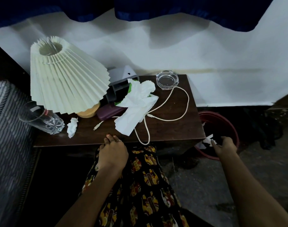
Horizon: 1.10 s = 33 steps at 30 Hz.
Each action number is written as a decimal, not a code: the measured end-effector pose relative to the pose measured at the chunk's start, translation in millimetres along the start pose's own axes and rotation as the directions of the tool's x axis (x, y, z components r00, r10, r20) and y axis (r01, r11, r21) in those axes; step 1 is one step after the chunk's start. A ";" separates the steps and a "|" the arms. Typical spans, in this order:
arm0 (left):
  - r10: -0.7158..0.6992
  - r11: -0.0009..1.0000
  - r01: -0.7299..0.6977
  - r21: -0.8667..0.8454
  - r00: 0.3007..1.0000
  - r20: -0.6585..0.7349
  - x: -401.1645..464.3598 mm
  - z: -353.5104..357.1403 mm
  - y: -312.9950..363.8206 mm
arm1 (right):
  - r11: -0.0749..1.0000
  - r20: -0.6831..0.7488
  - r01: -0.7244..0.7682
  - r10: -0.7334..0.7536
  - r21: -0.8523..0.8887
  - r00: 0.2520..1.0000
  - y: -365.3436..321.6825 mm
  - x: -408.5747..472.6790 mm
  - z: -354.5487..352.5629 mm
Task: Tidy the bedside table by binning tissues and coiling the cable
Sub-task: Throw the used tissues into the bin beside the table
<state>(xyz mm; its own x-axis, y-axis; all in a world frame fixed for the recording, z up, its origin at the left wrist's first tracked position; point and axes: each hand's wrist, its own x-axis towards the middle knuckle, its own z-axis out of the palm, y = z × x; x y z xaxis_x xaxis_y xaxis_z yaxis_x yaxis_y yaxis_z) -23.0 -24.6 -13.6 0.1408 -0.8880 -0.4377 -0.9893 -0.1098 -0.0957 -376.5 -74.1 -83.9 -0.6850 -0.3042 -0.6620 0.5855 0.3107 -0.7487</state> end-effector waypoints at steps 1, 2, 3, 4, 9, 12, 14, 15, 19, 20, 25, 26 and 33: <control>0.002 1.000 -0.002 0.003 1.000 -0.001 0.2 -0.3 -0.4 | 0.997 -0.019 -0.050 0.051 0.057 0.999 -1.3 2.1 2.6; 0.003 1.000 -0.003 0.007 1.000 -0.002 0.4 -0.7 -0.9 | 0.996 -0.028 -0.072 0.074 0.044 0.997 -4.8 -0.5 7.7; 0.004 1.000 -0.004 0.014 1.000 -0.001 0.6 -0.8 -1.4 | 0.998 -0.028 -0.065 0.065 -0.007 0.998 -7.8 -3.1 11.7; 0.006 1.000 -0.006 0.018 1.000 -0.001 0.6 -0.9 -1.9 | 0.997 -0.022 -0.044 0.043 -0.062 0.999 -9.2 -6.3 12.1; 0.034 0.999 -0.034 -0.016 0.999 0.007 0.8 -1.0 -5.9 | 0.983 0.112 0.076 -0.058 -0.166 0.992 -23.2 -31.4 24.9; 0.043 0.998 -0.042 -0.037 0.999 0.028 1.7 -1.2 -7.6 | 0.918 0.193 0.292 -0.246 -0.266 0.950 -37.3 -50.7 49.3; 0.046 0.997 -0.043 -0.062 0.998 0.033 2.7 -1.2 -9.2 | 0.827 0.307 0.472 -0.383 -0.307 0.871 -43.1 -71.4 67.1; 0.048 0.996 -0.045 -0.076 0.998 0.031 3.4 -0.9 -9.8 | 0.755 0.364 0.562 -0.446 -0.338 0.818 -44.6 -85.7 77.8; 0.063 0.992 -0.058 -0.111 0.997 0.036 4.8 0.6 -13.0 | 0.326 0.649 0.902 -0.627 -0.285 0.431 -30.4 -150.1 121.2; 0.065 0.992 -0.061 -0.110 0.997 0.039 4.9 0.6 -13.2 | 0.187 0.735 0.954 -0.607 -0.235 0.300 -22.2 -159.9 130.5; 0.079 0.992 -0.074 -0.101 0.996 0.047 4.8 1.1 -15.6 | -0.363 0.987 0.921 -0.125 -0.140 0.101 20.6 -209.5 161.8; 0.081 0.992 -0.076 -0.101 0.996 0.048 4.4 1.1 -15.8 | -0.431 0.991 0.892 -0.064 -0.136 0.121 28.3 -216.4 166.2; 0.094 0.991 -0.088 -0.104 0.994 0.049 2.0 -0.3 -16.2 | -0.628 0.970 0.747 -0.055 -0.219 0.238 54.7 -232.3 187.5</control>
<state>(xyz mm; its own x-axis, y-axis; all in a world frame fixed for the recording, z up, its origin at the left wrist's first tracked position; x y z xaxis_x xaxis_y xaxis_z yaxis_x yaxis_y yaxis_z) -6.7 -24.8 -12.7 0.0489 -0.8716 -0.4877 -0.9964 -0.0764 0.0366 -104.0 -155.2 22.4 0.2246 -0.9628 -0.1501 -0.9743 -0.2247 -0.0170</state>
